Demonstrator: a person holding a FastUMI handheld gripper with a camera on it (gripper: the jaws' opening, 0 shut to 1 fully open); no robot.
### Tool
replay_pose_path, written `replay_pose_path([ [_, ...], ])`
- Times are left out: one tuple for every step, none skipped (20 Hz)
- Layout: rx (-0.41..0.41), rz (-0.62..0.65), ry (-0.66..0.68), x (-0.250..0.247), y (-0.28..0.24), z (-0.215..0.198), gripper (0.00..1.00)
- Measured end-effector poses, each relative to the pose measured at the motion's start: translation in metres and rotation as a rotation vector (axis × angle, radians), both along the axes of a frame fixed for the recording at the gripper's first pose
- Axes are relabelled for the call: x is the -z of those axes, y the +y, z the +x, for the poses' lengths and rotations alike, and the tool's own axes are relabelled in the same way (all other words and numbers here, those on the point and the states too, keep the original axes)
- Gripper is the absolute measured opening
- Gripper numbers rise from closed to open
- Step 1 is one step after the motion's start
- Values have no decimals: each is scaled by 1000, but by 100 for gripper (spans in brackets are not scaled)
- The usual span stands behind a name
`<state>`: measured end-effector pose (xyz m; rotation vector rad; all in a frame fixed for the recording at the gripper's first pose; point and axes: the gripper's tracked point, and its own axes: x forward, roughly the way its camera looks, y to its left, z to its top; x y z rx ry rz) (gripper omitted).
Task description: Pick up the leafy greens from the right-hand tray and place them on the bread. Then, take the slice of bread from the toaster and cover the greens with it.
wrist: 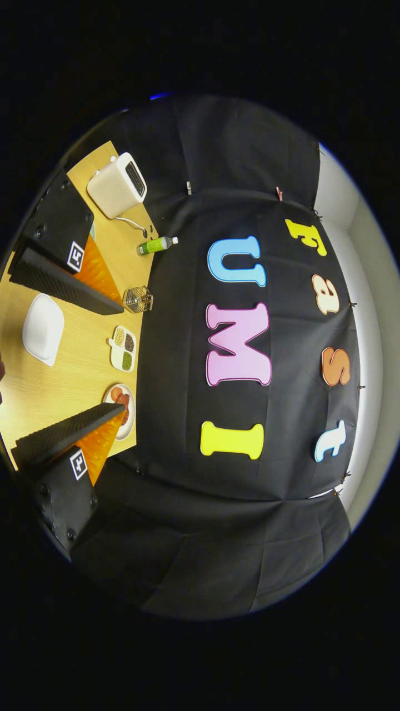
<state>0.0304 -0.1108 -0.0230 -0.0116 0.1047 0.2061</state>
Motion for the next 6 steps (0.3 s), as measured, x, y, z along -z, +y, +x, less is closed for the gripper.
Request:
replay_pose_path([
  [-10, -7, 5, 2, 2, 1, 99],
  [-23, -18, 14, 5, 6, 0, 99],
  [-33, -31, 20, 8, 8, 0, 99],
  [-42, -36, 23, 10, 11, -1, 99],
  [-55, -32, 26, 11, 15, -2, 99],
  [-67, -27, 28, 12, 19, -3, 99],
])
